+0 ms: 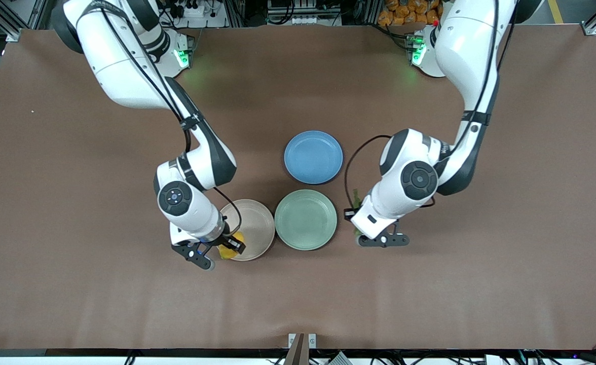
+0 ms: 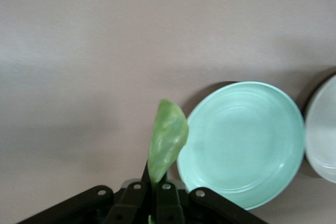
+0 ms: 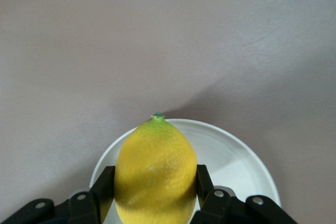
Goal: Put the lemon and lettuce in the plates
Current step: 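Release the lemon on the cream plate while the left gripper lowers lettuce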
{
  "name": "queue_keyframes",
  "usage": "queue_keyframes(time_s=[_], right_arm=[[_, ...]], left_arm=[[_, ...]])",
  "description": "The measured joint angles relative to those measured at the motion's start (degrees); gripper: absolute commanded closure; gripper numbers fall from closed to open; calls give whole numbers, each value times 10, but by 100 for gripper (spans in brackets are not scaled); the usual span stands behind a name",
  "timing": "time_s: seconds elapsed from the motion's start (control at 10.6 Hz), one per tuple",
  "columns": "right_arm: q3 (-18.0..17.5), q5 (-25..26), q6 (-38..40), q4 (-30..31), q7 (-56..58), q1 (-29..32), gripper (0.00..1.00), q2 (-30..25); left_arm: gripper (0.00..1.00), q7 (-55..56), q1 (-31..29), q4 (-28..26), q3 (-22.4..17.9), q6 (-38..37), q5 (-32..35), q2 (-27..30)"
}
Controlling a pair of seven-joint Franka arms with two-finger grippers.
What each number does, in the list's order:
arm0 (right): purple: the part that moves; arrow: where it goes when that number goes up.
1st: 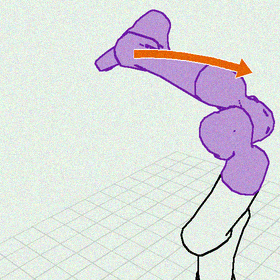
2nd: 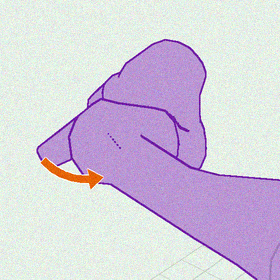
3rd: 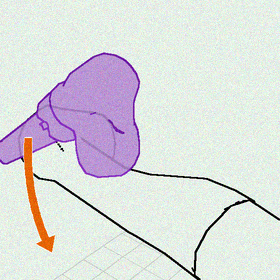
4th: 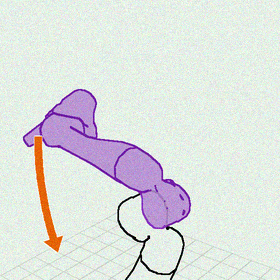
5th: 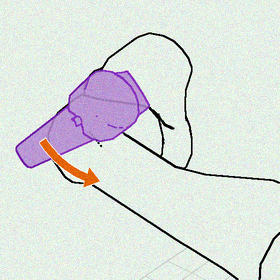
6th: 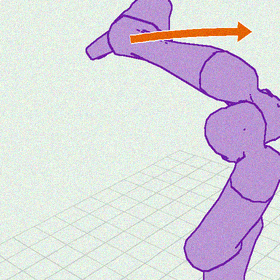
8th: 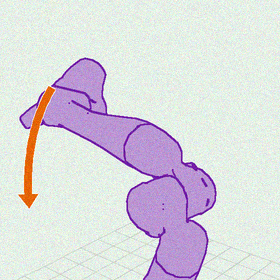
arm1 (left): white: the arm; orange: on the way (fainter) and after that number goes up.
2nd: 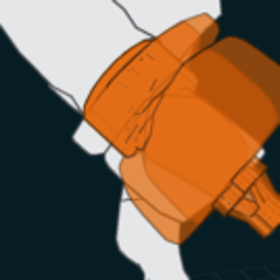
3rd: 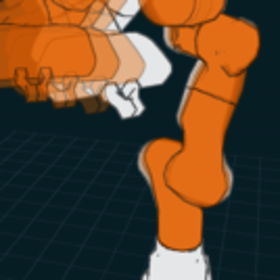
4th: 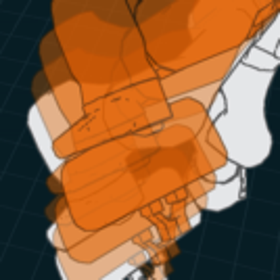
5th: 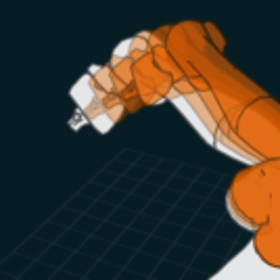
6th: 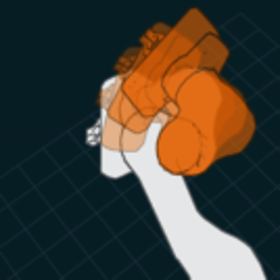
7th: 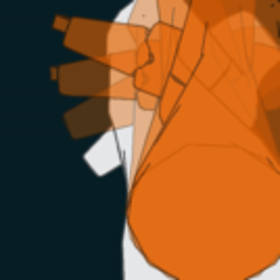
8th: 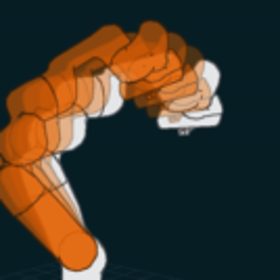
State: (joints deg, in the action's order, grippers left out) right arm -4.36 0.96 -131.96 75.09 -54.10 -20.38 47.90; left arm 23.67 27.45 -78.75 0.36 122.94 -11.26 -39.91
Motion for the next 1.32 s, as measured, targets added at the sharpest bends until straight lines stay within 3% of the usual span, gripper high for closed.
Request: queue_keyframes(time_s=[0.47,0.57,0.66,1.23,1.32], right_arm=[[0,0,-4,-5,-11,-7,98,14],[0,0,-4,-5,-11,-8,58,14],[0,0,-4,-5,-11,-9,1,14],[2,1,-3,-5,-12,-16,0,16],[4,1,-3,-6,-12,-15,0,16]], left_arm=[[100,60,37,4,7,80,-31,-29],[100,73,44,7,10,91,-31,-33],[100,85,49,11,16,104,-32,-38],[99,117,68,25,23,206,-32,-92],[39,117,68,26,23,211,-32,-98]])
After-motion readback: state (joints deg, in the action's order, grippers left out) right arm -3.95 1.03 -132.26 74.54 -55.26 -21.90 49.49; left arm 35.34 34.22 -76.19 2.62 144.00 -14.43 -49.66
